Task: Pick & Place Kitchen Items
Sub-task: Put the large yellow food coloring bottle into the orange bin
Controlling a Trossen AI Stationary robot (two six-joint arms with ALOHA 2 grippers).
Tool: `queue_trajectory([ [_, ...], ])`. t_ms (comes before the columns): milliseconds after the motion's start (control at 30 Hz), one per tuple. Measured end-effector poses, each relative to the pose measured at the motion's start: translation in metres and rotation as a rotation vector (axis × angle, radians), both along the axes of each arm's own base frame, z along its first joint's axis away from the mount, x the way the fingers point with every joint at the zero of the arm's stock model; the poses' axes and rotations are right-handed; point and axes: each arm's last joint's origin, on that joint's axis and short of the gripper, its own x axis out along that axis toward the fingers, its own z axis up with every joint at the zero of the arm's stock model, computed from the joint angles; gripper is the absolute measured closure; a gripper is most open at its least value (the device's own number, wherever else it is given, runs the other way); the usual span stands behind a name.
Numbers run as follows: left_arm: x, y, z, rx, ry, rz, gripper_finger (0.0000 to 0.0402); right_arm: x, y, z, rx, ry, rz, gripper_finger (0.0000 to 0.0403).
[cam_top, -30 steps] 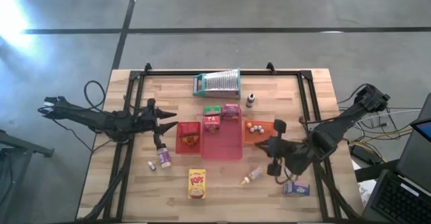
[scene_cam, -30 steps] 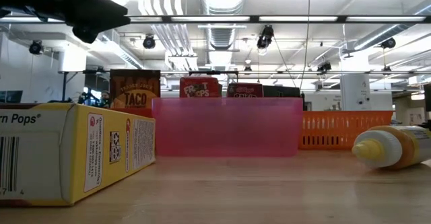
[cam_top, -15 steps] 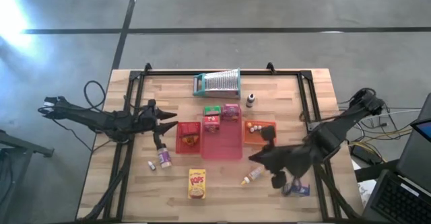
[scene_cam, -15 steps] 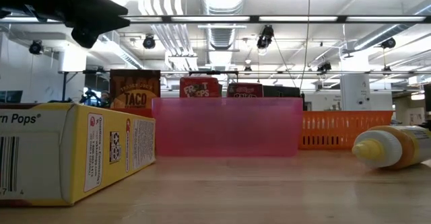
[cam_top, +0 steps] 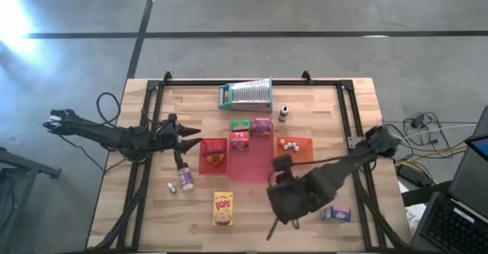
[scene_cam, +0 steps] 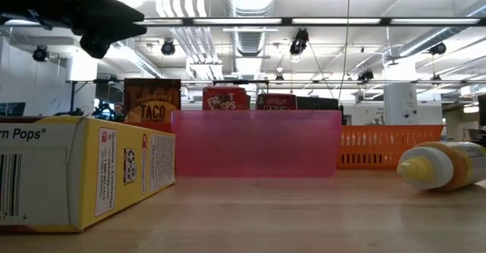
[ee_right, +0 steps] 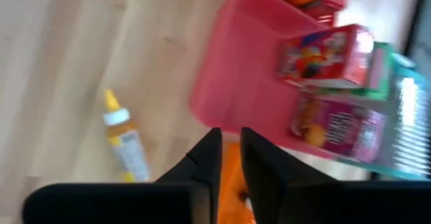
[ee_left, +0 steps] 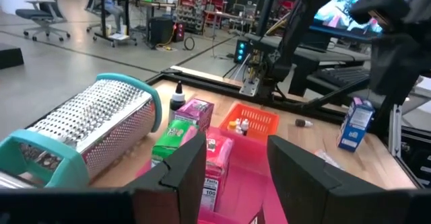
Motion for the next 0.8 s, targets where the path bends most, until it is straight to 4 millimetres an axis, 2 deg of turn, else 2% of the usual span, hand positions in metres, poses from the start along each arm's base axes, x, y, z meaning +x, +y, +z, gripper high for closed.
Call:
queue_trajectory([
  [167,0.000,0.000,-0.002,-0.024,0.007,0.001,0.0238,0.025,0.007,-0.011,0.088,0.113,0.003,0.0307],
  [267,0.001,0.000,-0.003,-0.033,0.011,-0.003,0.0238,0.038,0.008,-0.027,0.081,0.242,-0.014,0.0280],
  [533,0.004,-0.001,-0.006,-0.038,0.036,-0.004,0.0238,0.077,0.017,-0.058,0.218,0.332,0.005,0.0215],
  [800,0.007,-0.002,-0.010,-0.049,0.063,-0.004,0.0238,0.087,0.022,-0.090,0.199,0.405,0.018,0.0176],
])
